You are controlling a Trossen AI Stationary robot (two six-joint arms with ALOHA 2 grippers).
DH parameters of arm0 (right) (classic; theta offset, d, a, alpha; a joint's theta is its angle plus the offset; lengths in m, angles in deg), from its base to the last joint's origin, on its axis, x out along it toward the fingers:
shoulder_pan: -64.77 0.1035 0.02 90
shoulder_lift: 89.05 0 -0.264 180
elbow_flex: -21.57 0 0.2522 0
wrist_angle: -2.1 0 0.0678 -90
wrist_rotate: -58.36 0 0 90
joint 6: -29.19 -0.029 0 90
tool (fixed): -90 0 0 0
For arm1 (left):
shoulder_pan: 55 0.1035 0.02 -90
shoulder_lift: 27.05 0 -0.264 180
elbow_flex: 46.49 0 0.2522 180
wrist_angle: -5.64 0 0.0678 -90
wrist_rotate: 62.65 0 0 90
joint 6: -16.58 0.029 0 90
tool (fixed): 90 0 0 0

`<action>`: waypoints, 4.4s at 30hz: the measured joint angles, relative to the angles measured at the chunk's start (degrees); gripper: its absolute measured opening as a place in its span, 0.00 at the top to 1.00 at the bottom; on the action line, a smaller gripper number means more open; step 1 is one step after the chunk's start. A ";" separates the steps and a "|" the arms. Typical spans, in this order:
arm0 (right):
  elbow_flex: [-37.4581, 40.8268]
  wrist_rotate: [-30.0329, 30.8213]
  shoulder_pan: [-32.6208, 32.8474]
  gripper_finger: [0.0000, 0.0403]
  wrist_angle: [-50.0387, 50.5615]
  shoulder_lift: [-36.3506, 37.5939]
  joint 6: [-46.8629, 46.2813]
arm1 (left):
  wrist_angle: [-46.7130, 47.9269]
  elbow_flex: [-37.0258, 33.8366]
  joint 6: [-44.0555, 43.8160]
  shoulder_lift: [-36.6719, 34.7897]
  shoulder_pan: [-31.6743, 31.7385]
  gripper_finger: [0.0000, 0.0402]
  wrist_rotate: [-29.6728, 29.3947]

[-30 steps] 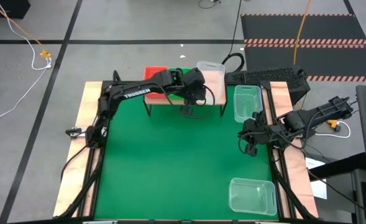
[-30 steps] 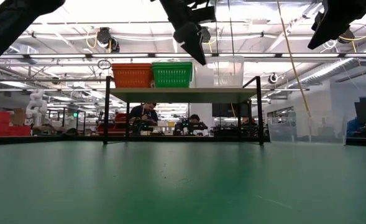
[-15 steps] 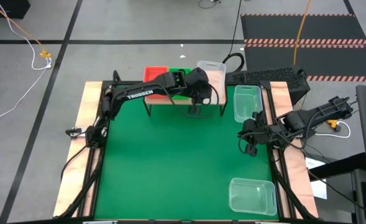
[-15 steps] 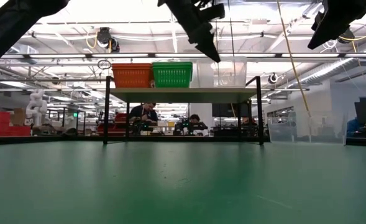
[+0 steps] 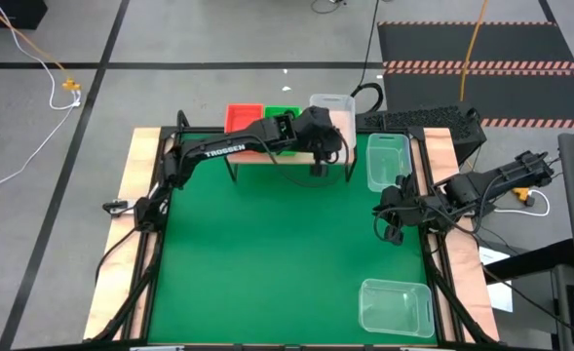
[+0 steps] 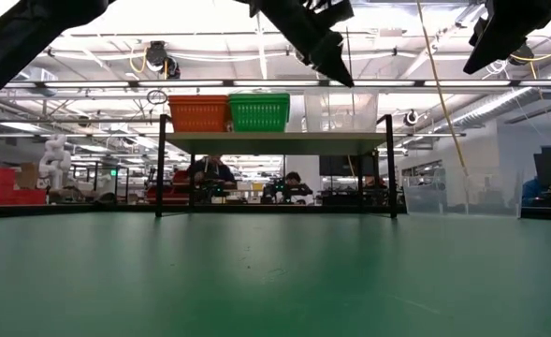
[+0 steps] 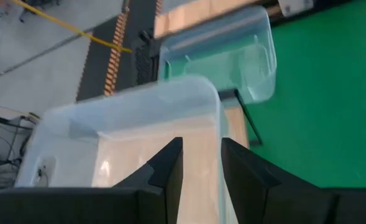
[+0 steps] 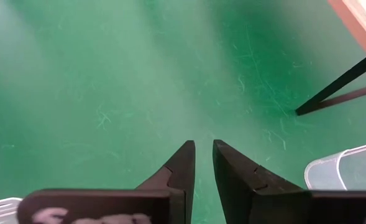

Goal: Stack baskets on shelf by color
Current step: Put the middle transparent bin on the shelf, then stack the bottom transparent bin on the transparent bin on the shelf

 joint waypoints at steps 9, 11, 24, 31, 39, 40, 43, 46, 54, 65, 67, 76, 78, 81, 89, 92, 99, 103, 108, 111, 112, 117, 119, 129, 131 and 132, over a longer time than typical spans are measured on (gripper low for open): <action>0.00 -0.20 0.02 0.88 0.04 0.00 0.00 | -0.18 0.00 -0.45 -1.74 -0.51 0.72 -7.34; 0.00 -0.21 0.02 0.88 0.07 0.00 0.00 | 1.50 0.00 -0.73 -3.50 -0.91 0.72 -9.06; 0.00 4.95 0.02 0.88 -0.10 0.00 8.49 | 6.52 -2.97 1.53 -4.35 -11.51 0.72 10.64; 0.00 22.91 0.00 0.88 -2.28 0.02 13.77 | -20.94 -21.12 12.14 -3.39 -19.70 0.72 15.57; 0.18 28.73 -0.02 0.88 -12.98 -0.14 12.23 | -46.48 -33.76 18.03 -3.43 -25.21 0.72 16.71; 0.73 28.59 -0.02 0.88 -16.00 -0.19 11.56 | -47.35 -34.37 17.72 -3.43 -25.60 0.72 17.90; 4.03 24.11 -0.02 0.88 -25.40 -0.27 11.70 | -49.42 -35.29 17.90 -3.43 -26.33 0.72 22.56; 7.69 19.59 0.00 0.88 -33.72 -0.48 10.29 | -53.39 -34.37 17.79 -2.11 -26.74 0.72 23.67; 13.57 19.72 1.24 0.88 -35.77 -0.76 2.55 | -46.55 -19.18 12.03 9.45 -25.96 0.72 30.19; 21.52 20.92 0.76 0.88 -33.98 0.76 -2.09 | -25.23 6.61 20.60 25.92 -26.56 0.72 31.86; 22.18 20.75 0.83 0.88 -33.19 1.01 -4.63 | -25.01 6.60 20.71 25.91 -26.77 0.72 34.15; 22.53 19.41 1.05 0.88 -34.79 1.53 -5.01 | -25.19 6.62 21.64 25.75 -28.61 0.72 35.48; 22.53 19.43 1.04 0.88 -34.82 1.74 -3.33 | -25.25 6.62 21.84 25.75 -28.83 0.72 35.37; 22.53 19.43 0.71 0.88 -34.96 2.82 -0.96 | -26.33 6.62 22.29 25.75 -28.83 0.72 33.52; 22.53 19.45 -0.29 0.88 -36.11 8.16 4.37 | -28.39 6.62 22.51 25.75 -28.29 0.72 27.83; 22.53 19.45 -0.29 0.88 -36.51 9.56 5.94 | -25.75 6.62 22.24 25.75 -28.13 0.72 27.57; 22.53 19.45 -0.29 0.88 -36.50 10.54 6.84 | -23.99 6.62 22.77 25.75 -27.90 0.72 26.57; 22.53 19.45 -0.29 0.88 -36.46 10.54 6.05 | -23.79 6.63 23.55 26.23 -27.77 0.72 26.01; 22.53 19.45 -0.29 0.88 -36.48 10.49 5.57 | -22.43 6.63 24.46 26.53 -27.58 0.72 25.99; 22.53 19.45 -0.29 0.88 -36.50 10.49 5.55 | -23.24 5.60 25.47 26.52 -27.58 0.72 26.07; 22.53 19.45 -0.29 0.88 -36.50 10.47 5.51 | -22.94 5.60 25.64 26.51 -27.58 0.72 26.07; 22.53 19.43 -0.29 0.88 -36.47 10.47 4.48 | -20.41 5.60 27.23 26.40 -27.58 0.72 25.03; 22.53 19.43 -0.29 0.88 -36.46 10.47 4.48 | -19.84 5.58 27.70 26.36 -27.67 0.72 22.63; 22.53 19.43 -0.28 0.88 -36.46 10.47 5.01 | -15.05 5.27 30.52 26.23 -27.63 0.95 13.14; 22.53 19.45 -0.26 0.88 -36.48 10.49 5.43 | -13.74 5.27 30.14 26.23 -27.68 0.98 9.78; 22.53 19.45 -0.26 0.88 -36.48 10.47 5.60 | -13.32 5.32 29.62 26.23 -27.67 0.97 8.47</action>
